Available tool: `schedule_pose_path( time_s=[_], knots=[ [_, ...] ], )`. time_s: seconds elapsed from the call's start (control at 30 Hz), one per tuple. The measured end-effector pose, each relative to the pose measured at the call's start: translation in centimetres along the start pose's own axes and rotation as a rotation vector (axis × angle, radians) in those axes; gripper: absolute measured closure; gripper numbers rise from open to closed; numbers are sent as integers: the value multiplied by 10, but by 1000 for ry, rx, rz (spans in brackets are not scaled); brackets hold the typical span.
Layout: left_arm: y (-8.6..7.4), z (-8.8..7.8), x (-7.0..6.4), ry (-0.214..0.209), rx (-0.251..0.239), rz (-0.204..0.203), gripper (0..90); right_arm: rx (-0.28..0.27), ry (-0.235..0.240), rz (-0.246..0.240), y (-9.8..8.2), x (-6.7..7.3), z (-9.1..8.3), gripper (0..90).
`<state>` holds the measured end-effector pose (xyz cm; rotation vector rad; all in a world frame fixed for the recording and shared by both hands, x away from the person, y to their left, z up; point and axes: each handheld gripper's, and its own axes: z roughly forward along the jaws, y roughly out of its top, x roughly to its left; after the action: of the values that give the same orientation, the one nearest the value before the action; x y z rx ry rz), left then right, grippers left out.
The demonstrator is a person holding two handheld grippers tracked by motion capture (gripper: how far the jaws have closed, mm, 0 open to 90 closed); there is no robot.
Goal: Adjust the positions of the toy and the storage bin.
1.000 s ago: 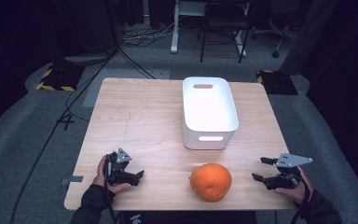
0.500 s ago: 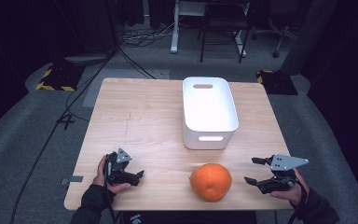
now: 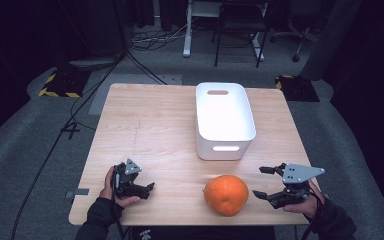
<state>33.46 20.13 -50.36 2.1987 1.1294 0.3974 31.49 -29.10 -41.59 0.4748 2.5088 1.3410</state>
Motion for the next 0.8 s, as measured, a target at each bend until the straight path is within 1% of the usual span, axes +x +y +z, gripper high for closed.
schedule_pose_path(
  time_s=[0.13,0.17,0.2,0.23,0.33,0.5,0.53,0.57,0.67,0.8],
  knots=[
    [0,0,0,-2,1,0,3,1,11,-20,6,3,4,209],
    [0,0,0,0,-1,1,3,-6,18,-11,8,5,5,209],
    [0,0,0,1,-1,1,3,-7,23,-21,9,5,5,210],
    [0,0,0,1,-3,3,3,-14,32,-17,11,6,6,209],
    [0,0,0,-1,0,0,3,-11,44,-40,15,10,10,209],
    [0,0,0,-1,0,0,3,-19,73,-45,20,16,14,209],
    [0,0,0,-1,0,0,3,-19,73,-45,20,16,14,209],
    [0,0,0,1,-1,2,3,-22,79,-55,23,18,15,208],
    [0,0,0,0,-4,4,3,-28,90,-52,25,21,18,203],
    [0,0,0,-1,0,0,3,-20,111,-71,28,24,24,197]
  ],
)
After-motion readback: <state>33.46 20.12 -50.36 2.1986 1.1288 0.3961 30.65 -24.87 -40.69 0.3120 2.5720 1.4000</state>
